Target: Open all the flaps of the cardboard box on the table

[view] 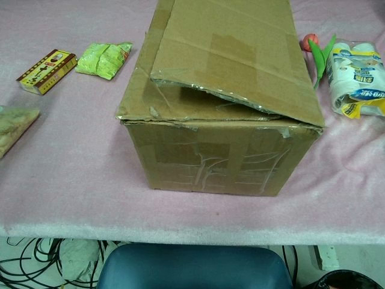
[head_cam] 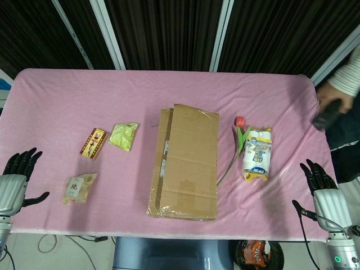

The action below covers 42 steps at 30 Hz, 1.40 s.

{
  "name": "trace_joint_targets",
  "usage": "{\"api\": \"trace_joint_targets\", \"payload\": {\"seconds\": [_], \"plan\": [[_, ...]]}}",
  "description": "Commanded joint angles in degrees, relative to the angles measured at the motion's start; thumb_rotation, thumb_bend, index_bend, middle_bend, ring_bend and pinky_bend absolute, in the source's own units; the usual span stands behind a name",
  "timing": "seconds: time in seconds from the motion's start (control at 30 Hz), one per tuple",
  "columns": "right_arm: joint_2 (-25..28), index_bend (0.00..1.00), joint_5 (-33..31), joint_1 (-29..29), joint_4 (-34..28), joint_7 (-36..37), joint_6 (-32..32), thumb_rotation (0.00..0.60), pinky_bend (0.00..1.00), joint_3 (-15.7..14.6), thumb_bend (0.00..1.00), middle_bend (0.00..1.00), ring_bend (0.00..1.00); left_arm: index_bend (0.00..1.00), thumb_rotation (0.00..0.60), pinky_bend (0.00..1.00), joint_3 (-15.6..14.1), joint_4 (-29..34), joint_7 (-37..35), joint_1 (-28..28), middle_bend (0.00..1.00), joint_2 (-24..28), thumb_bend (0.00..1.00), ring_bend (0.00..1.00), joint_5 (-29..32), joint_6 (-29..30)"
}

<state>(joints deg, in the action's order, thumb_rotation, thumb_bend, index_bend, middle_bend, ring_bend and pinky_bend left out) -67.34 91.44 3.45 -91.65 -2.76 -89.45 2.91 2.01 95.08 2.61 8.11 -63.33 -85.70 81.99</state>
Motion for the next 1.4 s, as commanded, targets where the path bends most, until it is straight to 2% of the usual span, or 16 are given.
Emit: {"api": "trace_joint_targets", "payload": {"seconds": [0.03, 0.33, 0.4, 0.57, 0.7, 1.0, 1.23, 1.4], "plan": [[0.0, 0.00, 0.0, 0.0, 0.0, 0.0, 0.0, 0.600, 0.23, 0.0, 0.27, 0.00, 0.06, 0.00, 0.600, 0.00, 0.0, 0.0, 0.0, 0.0, 0.00, 0.0, 0.04, 0.00, 0.0, 0.0], [0.0, 0.00, 0.1, 0.0, -0.1, -0.1, 0.0, 0.600, 0.23, -0.1, 0.27, 0.00, 0.06, 0.00, 0.600, 0.00, 0.0, 0.2, -0.1, 0.0, 0.00, 0.1, 0.04, 0.00, 0.0, 0.0], [0.0, 0.00, -0.1, 0.0, -0.2, 0.0, 0.1, 0.600, 0.23, 0.0, 0.27, 0.00, 0.06, 0.00, 0.600, 0.00, 0.0, 0.5, -0.3, 0.2, 0.00, 0.4, 0.07, 0.00, -0.3, -0.3], [0.0, 0.00, -0.6, 0.1, -0.1, 0.3, 0.4, 0.600, 0.23, 0.2, 0.27, 0.00, 0.06, 0.00, 0.600, 0.03, -0.5, 3.1, -1.6, 2.5, 0.00, 3.3, 0.34, 0.00, -2.8, -3.4], [0.0, 0.00, -1.1, 0.2, 0.0, 0.6, 0.7, 0.600, 0.23, 0.3, 0.27, 0.00, 0.06, 0.00, 0.600, 0.05, 0.4, 5.0, -0.9, 7.4, 0.00, 7.0, 0.45, 0.00, -7.1, -7.7], [-0.3, 0.00, -2.7, 0.6, 0.2, 1.1, 1.9, 0.600, 0.23, 0.9, 0.27, 0.00, 0.06, 0.00, 0.600, 0.05, 4.3, 9.2, -1.4, 20.5, 0.00, 10.3, 0.49, 0.00, -11.0, -21.4], [-0.4, 0.00, -3.9, 0.5, 0.2, 1.6, 2.3, 0.600, 0.23, 1.2, 0.27, 0.00, 0.06, 0.00, 0.600, 0.10, 7.1, 11.5, -1.4, 27.9, 0.00, 8.9, 0.50, 0.00, -9.7, -29.4], [-0.3, 0.00, -4.6, 0.7, 0.0, 2.0, 2.8, 0.600, 0.23, 1.5, 0.27, 0.00, 0.06, 0.01, 0.600, 0.13, 7.9, 13.2, -1.9, 32.3, 0.04, 8.1, 0.50, 0.01, -7.0, -35.3]]}}
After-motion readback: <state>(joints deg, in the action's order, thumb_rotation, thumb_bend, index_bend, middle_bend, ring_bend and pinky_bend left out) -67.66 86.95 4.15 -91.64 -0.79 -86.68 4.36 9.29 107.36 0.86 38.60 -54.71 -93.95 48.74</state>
